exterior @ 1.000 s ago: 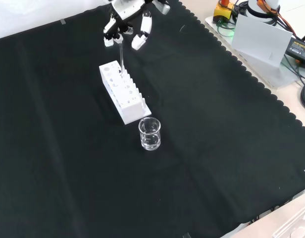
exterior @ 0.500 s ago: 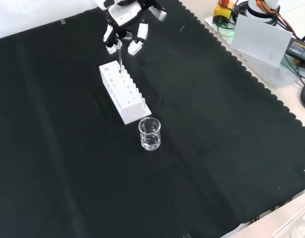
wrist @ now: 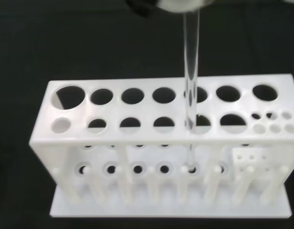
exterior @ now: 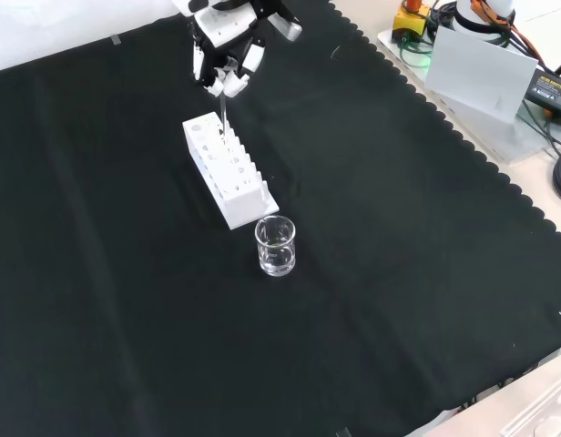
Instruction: Take the glass rod from the white test tube rack.
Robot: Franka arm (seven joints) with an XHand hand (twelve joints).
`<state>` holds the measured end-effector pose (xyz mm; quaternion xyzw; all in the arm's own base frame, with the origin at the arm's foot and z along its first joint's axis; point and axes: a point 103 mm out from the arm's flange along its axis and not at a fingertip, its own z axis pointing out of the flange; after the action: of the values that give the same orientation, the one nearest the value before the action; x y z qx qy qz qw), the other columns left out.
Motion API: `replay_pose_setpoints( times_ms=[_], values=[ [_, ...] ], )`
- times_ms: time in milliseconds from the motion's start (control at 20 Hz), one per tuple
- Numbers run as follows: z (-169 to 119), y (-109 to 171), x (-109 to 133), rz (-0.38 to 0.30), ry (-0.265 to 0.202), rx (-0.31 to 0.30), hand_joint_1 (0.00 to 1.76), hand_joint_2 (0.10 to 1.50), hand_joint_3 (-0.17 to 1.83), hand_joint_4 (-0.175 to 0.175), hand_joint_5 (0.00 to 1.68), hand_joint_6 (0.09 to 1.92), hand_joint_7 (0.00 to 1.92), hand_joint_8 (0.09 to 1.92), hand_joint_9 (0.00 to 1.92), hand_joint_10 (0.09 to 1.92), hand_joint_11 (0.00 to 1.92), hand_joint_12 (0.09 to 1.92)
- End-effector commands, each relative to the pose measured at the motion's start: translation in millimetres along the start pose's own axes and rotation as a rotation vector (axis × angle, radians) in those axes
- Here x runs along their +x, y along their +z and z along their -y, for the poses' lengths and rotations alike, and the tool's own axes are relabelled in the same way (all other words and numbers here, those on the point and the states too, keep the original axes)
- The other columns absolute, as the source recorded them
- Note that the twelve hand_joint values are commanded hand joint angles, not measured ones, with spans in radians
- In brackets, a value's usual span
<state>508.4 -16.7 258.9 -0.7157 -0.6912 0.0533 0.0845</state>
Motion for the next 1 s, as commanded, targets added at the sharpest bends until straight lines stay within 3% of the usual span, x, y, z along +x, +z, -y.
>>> replay_pose_setpoints(
  times_ms=[50, 550, 1000],
  values=[
    [6.0, -15.5, -2.2, 0.044, 0.009, -0.116, 1.29, 0.76, 0.66, -0.175, 1.04, 0.86, 1.11, 1.19, 1.51, 0.92, 1.66, 0.44],
    [31.1, -68.0, 2.5, 0.081, 0.003, -0.192, 1.31, 0.71, 0.64, -0.175, 1.28, 0.39, 1.14, 1.16, 1.49, 0.94, 1.59, 0.58],
    [57.0, -105.4, 7.9, 0.081, 0.004, -0.221, 1.32, 0.72, 0.61, -0.175, 1.31, 0.30, 1.18, 1.09, 1.50, 0.92, 1.58, 0.59]
  ],
)
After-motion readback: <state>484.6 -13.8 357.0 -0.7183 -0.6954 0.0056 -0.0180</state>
